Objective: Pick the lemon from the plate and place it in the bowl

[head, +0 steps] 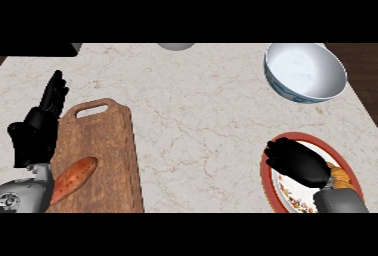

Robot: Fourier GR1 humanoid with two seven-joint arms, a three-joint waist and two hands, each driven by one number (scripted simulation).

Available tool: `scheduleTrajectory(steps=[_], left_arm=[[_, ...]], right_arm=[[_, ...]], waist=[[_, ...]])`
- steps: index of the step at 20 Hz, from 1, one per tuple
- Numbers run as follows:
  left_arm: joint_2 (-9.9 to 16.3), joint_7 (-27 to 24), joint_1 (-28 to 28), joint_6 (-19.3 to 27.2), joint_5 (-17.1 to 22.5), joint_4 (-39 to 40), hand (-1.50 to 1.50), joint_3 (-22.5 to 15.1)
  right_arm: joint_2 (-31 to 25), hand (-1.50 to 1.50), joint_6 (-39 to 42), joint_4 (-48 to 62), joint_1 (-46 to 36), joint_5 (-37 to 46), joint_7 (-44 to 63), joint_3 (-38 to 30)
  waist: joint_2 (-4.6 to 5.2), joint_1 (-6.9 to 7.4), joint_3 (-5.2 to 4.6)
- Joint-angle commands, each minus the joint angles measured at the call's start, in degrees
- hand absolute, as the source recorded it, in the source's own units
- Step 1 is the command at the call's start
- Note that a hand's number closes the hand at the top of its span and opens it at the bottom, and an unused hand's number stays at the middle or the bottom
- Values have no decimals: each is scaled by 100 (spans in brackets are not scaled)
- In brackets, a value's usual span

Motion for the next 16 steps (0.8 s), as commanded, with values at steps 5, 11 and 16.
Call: scheduleTrajectory(steps=[5, 11, 16], left_arm=[[42, 40, 70, 26, 17, 40, 0, 105], [45, 41, 148, 52, -9, 54, 0, 130], [-15, -156, 104, -57, 21, 111, 0, 12]], right_arm=[[1312, 150, 1390, -282, 674, -1922, 291, -266], [1334, 150, 2211, -1531, 589, -2979, 1412, -804], [1355, 150, 3117, -2742, 268, -4309, 3112, -1160]], waist=[[147, -184, 417], [96, -210, 391], [188, -1, 395]])
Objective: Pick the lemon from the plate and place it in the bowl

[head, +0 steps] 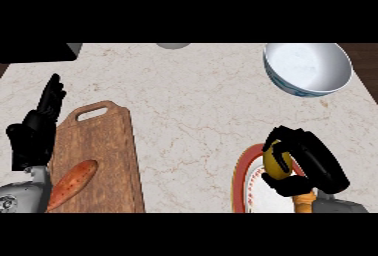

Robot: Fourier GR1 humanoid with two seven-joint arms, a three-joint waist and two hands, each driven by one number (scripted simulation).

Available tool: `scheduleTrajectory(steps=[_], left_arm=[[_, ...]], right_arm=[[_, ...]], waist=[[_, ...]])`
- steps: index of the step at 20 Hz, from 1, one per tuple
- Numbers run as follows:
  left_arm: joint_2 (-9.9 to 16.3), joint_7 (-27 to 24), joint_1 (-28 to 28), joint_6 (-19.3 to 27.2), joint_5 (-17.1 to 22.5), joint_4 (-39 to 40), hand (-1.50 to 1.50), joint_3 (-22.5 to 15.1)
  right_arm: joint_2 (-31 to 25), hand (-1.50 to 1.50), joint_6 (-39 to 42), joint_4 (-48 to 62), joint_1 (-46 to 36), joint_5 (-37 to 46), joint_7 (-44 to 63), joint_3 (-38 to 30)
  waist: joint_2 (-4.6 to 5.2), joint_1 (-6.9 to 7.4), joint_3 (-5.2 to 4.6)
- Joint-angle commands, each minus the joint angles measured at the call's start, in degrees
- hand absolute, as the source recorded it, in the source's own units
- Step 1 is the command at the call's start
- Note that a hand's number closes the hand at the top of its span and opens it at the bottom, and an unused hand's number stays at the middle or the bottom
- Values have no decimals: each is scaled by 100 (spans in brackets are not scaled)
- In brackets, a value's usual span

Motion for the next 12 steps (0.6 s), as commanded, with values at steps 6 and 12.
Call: scheduleTrajectory(steps=[6, 12], left_arm=[[-314, -251, -185, 88, -158, 225, 0, -283], [-210, 80, -147, -148, -37, -233, 0, -276]], right_arm=[[145, 150, 1065, -1035, -1581, -1889, 3134, -1134], [-702, 150, 535, 965, -3249, -2286, 2919, -2197]], waist=[[140, 324, 60], [162, 480, 69]])
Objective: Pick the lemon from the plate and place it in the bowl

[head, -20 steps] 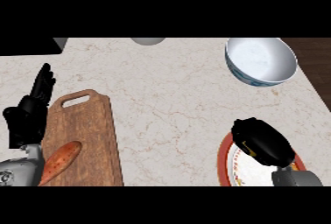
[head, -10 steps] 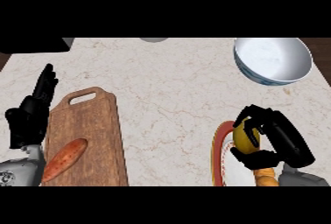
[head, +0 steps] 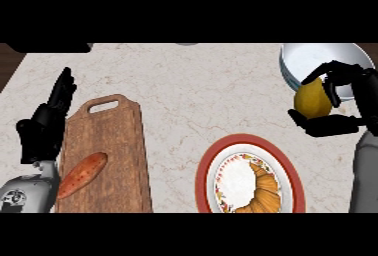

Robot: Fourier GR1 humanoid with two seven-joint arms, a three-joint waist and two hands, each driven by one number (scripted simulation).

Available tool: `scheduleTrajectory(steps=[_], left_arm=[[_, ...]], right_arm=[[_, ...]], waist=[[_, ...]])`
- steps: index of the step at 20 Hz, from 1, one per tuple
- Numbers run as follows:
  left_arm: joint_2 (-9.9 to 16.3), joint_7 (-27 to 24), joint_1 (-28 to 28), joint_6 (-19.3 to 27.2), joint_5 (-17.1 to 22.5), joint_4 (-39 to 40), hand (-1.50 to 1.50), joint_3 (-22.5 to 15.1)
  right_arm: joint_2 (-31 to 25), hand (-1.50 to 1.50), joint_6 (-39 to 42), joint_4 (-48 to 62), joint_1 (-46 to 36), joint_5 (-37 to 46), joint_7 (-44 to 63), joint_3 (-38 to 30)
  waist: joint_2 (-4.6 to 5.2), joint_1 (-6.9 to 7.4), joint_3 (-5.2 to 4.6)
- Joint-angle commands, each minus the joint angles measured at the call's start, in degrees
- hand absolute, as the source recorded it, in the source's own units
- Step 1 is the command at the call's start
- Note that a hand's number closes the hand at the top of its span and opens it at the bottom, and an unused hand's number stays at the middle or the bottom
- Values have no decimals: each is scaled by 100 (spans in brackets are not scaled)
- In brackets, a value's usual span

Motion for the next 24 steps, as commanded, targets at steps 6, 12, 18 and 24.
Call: scheduleTrajectory(steps=[6, 12, 18, 24], left_arm=[[-170, -95, -408, 75, -91, 454, 0, 13], [-91, -326, -143, -111, -26, 216, 0, -35], [-222, -76, -554, -24, -168, 358, 0, -166], [-269, -91, -611, -98, -121, 343, 0, -221]], right_arm=[[-1103, 150, -1581, 2721, -1240, 636, -1251, -381], [-1981, 150, -2711, 4570, -1870, 1433, -1998, -492], [-2258, 150, -3700, 6426, -2338, 1570, -2645, -745], [-2425, -150, -2928, 7537, -2828, 1191, -2638, -1020]], waist=[[52, 86, 8], [115, 294, 14], [182, 396, 28], [209, 461, 34]])
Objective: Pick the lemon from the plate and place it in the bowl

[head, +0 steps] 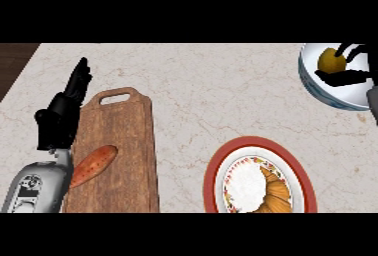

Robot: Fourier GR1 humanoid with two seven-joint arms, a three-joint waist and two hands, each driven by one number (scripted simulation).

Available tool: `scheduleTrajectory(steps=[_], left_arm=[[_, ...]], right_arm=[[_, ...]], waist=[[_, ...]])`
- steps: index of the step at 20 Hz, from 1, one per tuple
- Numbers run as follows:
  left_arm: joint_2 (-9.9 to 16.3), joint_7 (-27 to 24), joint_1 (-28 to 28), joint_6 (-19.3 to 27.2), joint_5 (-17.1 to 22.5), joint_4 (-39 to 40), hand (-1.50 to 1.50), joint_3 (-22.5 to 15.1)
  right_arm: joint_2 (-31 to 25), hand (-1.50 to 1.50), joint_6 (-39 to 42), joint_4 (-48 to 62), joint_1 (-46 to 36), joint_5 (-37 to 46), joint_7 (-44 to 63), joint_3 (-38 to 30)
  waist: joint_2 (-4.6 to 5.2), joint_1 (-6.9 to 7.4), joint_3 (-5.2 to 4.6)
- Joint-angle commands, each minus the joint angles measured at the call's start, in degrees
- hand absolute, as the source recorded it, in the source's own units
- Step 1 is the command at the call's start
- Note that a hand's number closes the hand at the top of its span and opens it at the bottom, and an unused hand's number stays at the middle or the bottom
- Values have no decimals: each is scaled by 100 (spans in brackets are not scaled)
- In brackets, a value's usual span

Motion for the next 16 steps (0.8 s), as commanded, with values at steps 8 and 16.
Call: scheduleTrajectory(steps=[8, 16], left_arm=[[38, -225, 47, -123, 144, 168, 0, 125], [-23, -1, -80, 55, -49, 89, 0, 84]], right_arm=[[-374, -150, 851, 1199, -413, -835, -1257, -732], [-1107, -150, 1670, 1695, -375, -1280, -1414, -1188]], waist=[[29, 9, 7], [5, -66, 8]])
